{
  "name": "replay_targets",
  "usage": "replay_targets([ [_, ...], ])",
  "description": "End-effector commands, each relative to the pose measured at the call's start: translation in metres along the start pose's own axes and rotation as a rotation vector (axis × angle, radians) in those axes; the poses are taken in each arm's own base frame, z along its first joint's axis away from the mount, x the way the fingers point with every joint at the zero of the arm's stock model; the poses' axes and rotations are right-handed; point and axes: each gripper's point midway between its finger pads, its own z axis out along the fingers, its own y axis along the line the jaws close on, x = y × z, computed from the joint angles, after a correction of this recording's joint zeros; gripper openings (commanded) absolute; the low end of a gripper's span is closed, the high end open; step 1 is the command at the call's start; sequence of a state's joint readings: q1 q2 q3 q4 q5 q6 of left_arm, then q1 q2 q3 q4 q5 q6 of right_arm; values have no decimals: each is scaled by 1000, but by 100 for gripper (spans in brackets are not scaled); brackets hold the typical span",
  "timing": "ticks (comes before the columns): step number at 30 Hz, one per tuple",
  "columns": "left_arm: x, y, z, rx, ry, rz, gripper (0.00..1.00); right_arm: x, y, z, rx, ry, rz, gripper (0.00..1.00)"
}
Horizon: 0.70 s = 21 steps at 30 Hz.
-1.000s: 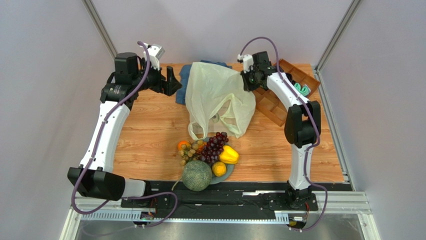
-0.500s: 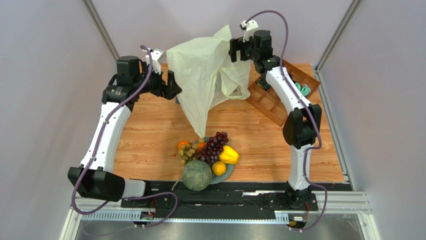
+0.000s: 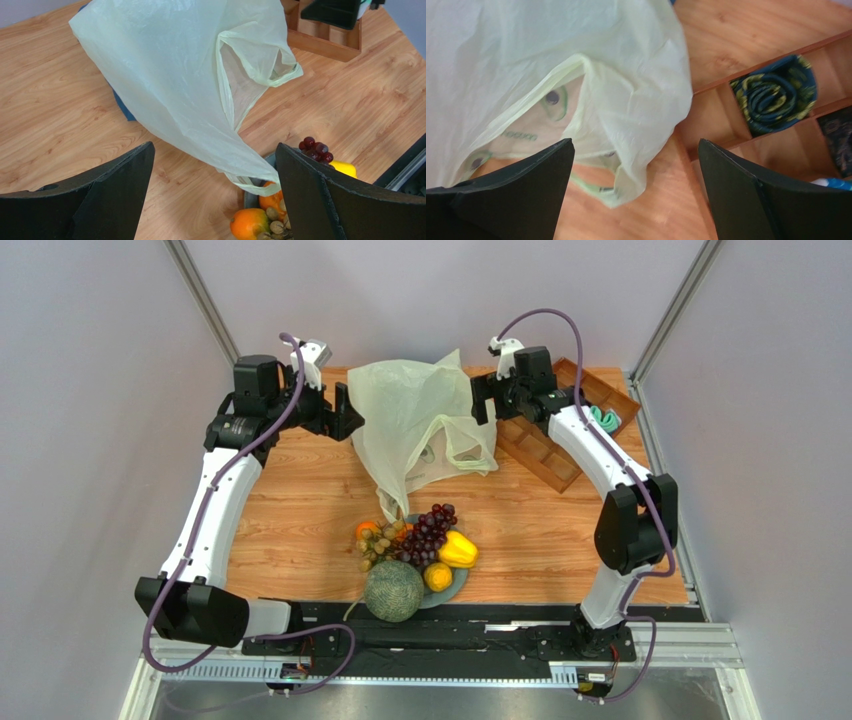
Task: Take the fake fruits out of the plastic bag
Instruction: Adjust the plastic bag at the center of the board, then reset both arms
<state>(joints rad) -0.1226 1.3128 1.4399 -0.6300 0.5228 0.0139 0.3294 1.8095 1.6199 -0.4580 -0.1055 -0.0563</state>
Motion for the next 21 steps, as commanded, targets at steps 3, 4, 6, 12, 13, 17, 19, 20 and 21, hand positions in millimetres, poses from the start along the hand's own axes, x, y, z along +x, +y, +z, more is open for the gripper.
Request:
replay_targets([
  [3, -23, -6, -10, 13, -80, 35, 99, -25, 37, -58, -84, -85, 80, 100],
  [4, -24, -7, -11, 11, -82, 37, 99, -26, 37, -63, -71, -89, 82, 100],
  [6, -20, -5, -10, -9, -77, 6, 99, -25, 28, -76, -8, -94, 95, 100],
  [12, -11, 5, -18, -88, -97, -7, 99, 4, 17, -112, 64, -89, 90, 100],
  [13, -10, 6, -18, -98, -96, -8, 99, 9, 12, -117, 94, -82, 80, 100],
  [17, 2, 14, -19, -149, -77, -21, 99, 33, 4, -136, 147, -34, 77, 100],
  [19, 6, 15, -21, -158, -73, -30, 99, 45, 1, -146, 166, -7, 68, 100],
  [20, 7, 15, -21, -159, -75, -33, 99, 49, 0, -147, 168, 0, 49, 100],
  [21, 6, 14, -23, -159, -84, -31, 99, 52, -1, -149, 174, 0, 44, 100],
])
